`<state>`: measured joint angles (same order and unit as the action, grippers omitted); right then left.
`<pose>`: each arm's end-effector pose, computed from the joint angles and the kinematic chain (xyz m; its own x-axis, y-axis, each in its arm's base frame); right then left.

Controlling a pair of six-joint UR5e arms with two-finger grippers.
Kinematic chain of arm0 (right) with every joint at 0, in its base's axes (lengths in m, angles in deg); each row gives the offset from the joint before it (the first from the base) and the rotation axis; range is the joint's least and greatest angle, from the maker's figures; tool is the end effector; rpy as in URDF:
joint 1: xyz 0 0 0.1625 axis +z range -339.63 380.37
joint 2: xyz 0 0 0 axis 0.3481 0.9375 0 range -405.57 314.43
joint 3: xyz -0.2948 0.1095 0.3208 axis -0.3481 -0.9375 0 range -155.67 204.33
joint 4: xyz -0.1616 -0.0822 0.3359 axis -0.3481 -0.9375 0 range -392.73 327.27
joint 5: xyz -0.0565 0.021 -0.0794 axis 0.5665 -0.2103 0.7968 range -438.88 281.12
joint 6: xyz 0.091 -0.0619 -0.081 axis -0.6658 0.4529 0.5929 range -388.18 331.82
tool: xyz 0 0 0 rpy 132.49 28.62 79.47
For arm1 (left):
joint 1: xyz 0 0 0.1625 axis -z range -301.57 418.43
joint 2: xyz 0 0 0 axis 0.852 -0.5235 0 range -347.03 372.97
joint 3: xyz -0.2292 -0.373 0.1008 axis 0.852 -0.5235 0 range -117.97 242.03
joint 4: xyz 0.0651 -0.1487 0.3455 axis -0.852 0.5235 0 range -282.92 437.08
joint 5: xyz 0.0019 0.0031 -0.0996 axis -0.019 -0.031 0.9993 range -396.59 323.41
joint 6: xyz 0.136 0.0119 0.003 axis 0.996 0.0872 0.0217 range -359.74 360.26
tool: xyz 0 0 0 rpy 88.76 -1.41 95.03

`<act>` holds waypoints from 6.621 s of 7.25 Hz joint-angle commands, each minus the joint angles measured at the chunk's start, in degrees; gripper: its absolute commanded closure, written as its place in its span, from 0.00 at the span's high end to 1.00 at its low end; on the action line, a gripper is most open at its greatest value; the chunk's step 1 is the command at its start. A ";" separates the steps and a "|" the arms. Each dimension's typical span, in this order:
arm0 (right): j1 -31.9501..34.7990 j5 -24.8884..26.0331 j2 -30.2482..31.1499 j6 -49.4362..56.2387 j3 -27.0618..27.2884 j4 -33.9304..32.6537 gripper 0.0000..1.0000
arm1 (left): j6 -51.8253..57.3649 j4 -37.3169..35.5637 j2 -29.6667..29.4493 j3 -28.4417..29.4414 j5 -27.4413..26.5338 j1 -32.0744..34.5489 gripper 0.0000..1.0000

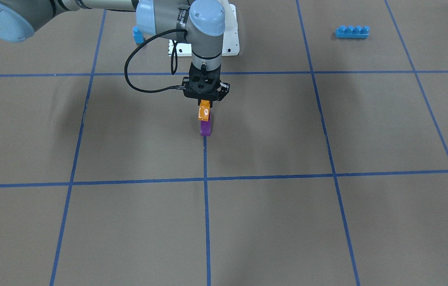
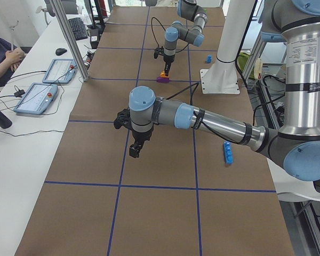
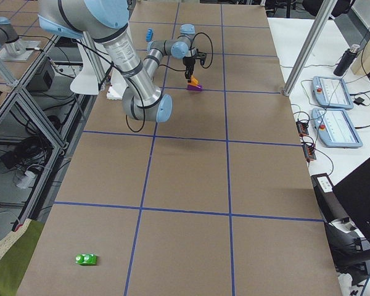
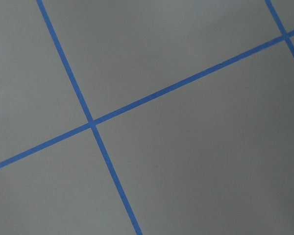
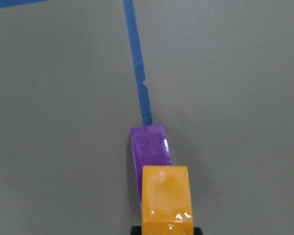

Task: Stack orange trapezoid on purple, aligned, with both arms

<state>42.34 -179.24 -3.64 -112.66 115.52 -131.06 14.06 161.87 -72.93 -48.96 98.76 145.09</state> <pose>-0.6373 -0.3743 0.2280 0.7224 0.1894 0.6651 -0.1902 0.9791 -0.0722 -0.0112 -0.4285 0.5805 0.6596 0.4125 -0.6283 -0.2208 0.9054 0.3627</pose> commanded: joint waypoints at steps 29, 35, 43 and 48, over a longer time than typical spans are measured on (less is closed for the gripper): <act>68.56 -27.00 58.18 95.38 14.29 -4.24 1.00 | -1.94 0.73 4.60 7.01 -3.69 4.48 1.00; 68.56 -27.44 57.91 94.94 14.63 -4.06 1.00 | -1.94 0.82 4.51 7.45 -3.60 4.31 1.00; 68.56 -27.53 58.35 94.76 14.54 -3.98 1.00 | -1.94 0.82 4.60 7.37 -3.25 4.39 1.00; 68.56 -27.53 58.53 94.94 14.46 -3.98 1.00 | -1.94 0.90 5.03 7.45 -3.16 4.39 1.00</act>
<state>110.90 -206.77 54.87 -17.76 129.98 -135.10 12.13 162.77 -67.91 -41.55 95.59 149.43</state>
